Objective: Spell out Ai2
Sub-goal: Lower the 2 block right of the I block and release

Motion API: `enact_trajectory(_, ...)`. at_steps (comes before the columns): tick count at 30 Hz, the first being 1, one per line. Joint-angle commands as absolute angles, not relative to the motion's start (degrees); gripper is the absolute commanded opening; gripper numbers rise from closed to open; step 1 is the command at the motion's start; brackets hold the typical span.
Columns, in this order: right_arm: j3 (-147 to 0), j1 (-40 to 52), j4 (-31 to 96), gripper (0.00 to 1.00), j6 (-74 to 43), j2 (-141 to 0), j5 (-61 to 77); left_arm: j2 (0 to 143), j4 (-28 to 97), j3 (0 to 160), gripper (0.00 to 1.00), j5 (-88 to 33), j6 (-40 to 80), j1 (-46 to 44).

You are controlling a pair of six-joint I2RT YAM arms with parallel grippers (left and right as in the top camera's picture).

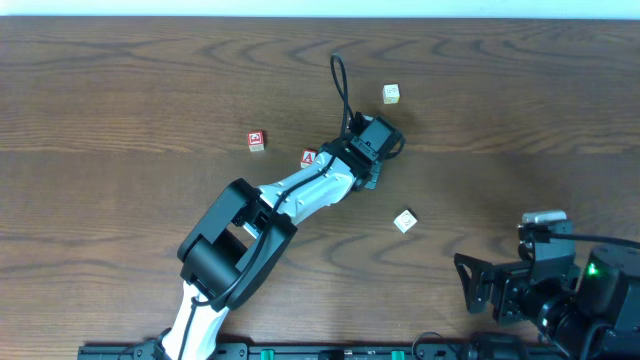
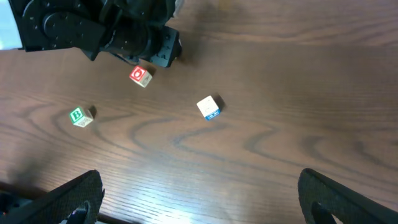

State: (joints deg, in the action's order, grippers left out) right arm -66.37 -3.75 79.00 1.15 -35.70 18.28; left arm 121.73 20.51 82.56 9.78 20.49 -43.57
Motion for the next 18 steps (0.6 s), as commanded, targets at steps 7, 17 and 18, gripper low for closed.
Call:
enact_trajectory(7, -67.24, -3.25, 78.85, 0.99, 2.24, -35.4, 18.92, 122.15, 20.49, 82.26, 0.06, 12.25, 19.97, -43.09)
enact_trajectory(17, -67.24, -3.25, 78.48, 0.99, 2.24, -35.4, 18.9, 122.15, 20.51, 82.26, 0.3, 12.19, 19.94, -43.09)
enact_trajectory(18, -67.24, -3.25, 78.41, 0.99, 2.24, -35.4, 18.9, 122.15, 20.51, 82.26, 0.31, 12.19, 19.94, -43.09)
